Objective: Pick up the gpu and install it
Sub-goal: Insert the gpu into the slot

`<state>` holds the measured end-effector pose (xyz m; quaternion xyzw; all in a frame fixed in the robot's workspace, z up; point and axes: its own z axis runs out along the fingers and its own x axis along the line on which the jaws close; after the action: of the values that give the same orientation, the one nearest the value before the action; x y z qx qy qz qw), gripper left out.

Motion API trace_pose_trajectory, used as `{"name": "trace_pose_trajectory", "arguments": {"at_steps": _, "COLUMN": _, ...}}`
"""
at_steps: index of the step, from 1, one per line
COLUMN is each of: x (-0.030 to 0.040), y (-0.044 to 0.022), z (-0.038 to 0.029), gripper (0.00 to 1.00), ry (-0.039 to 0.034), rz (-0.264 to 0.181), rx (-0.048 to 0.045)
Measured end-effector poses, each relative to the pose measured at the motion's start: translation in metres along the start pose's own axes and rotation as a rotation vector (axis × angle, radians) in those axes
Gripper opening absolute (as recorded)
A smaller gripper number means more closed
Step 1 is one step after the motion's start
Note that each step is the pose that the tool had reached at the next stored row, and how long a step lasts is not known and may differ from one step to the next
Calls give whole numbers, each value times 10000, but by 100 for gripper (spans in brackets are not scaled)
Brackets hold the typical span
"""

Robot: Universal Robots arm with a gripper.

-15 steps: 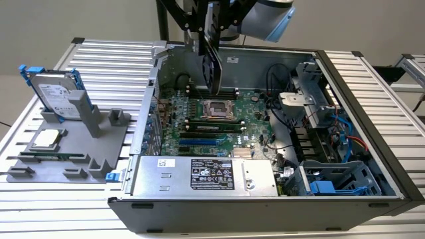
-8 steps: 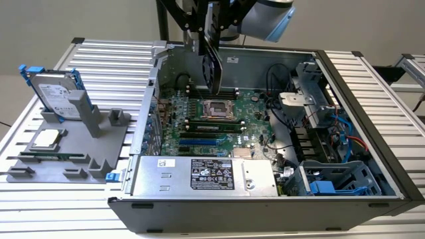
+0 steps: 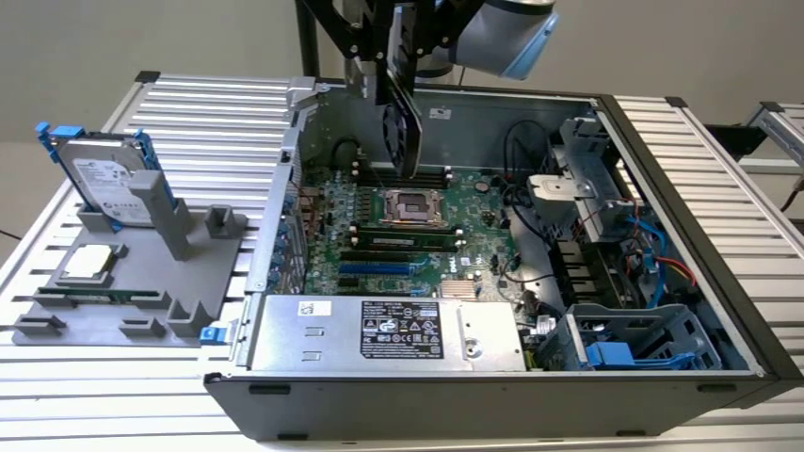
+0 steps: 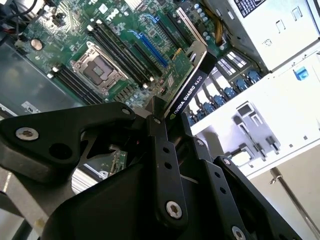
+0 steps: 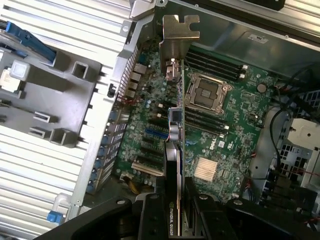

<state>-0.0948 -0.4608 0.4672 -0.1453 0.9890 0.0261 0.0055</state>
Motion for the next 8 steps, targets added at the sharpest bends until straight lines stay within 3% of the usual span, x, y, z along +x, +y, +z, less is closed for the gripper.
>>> {"name": "trace_pose_trajectory", "arguments": {"at_steps": 8, "x": 0, "y": 0, "z": -1, "gripper": 0, "ry": 13, "rz": -261, "rx": -5}}
